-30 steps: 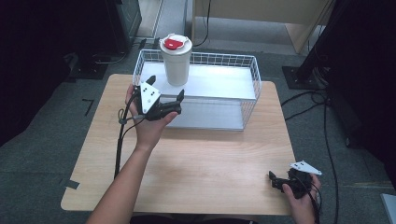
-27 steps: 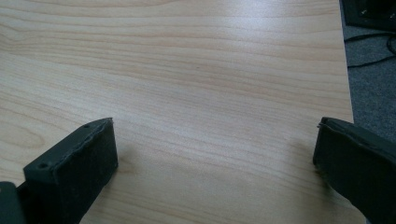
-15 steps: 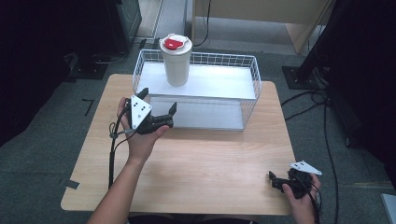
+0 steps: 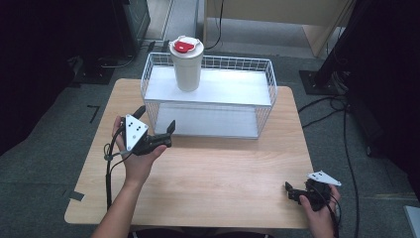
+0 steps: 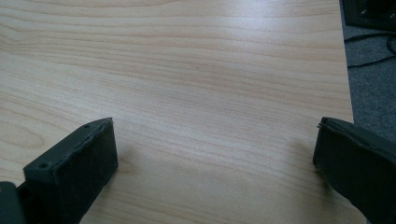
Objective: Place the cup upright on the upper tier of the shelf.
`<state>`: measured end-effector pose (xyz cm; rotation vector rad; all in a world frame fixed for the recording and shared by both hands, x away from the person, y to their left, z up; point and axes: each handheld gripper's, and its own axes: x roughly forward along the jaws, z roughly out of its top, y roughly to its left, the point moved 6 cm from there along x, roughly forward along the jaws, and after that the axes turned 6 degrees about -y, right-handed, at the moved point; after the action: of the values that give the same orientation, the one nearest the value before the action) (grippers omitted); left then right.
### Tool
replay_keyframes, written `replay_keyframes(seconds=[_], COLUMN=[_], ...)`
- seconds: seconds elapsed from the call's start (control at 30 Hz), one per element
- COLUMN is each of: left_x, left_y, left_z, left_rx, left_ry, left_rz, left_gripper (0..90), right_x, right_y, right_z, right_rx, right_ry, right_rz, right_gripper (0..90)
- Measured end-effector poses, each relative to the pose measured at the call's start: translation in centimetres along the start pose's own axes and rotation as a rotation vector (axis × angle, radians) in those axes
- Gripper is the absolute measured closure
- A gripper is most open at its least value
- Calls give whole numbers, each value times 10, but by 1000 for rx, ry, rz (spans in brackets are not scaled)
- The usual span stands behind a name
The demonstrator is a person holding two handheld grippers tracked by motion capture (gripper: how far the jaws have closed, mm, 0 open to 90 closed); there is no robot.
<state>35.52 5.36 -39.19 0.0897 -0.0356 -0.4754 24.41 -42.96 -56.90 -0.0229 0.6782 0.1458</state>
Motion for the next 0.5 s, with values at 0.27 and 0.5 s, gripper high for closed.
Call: replay_keyframes(seconds=[0.27,0.5], left_x=[-15,-27], left_y=[5,11], left_z=[-12,-24], left_rx=[-7,-19], left_ry=[13,40], left_rz=[13,20], left_gripper=[9,0], right_x=[0,0], right_y=[0,0], right_z=[0,0], right_rx=[1,2], right_ry=[0,-1], right_rz=[-1,-1], right_gripper=[0,0])
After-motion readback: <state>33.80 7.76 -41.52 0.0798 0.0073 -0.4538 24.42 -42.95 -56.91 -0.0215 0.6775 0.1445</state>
